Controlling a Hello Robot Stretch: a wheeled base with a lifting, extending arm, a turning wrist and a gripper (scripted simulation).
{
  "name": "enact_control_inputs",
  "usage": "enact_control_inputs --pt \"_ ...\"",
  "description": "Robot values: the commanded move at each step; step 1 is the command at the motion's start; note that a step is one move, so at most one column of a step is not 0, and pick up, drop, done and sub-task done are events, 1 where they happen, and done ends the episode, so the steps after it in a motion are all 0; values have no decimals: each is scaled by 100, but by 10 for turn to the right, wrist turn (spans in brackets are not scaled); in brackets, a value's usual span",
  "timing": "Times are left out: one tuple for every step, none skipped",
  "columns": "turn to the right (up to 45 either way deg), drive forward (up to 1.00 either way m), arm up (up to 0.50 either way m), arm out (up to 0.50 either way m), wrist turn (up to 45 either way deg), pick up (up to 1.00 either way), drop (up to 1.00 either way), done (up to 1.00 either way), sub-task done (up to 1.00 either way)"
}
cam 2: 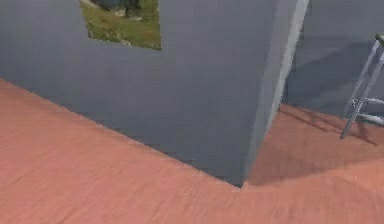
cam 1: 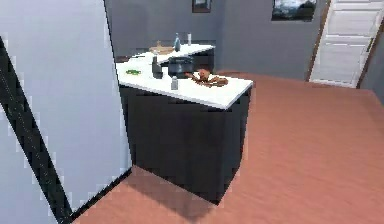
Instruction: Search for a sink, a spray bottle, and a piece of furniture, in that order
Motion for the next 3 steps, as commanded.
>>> enact_control_inputs --pt "0 65 0 0 0 0 0 0 0" --pt "-150 0 0 0 0 0 0 0 0" --pt "0 0 0 0 0 0 0 0 100"
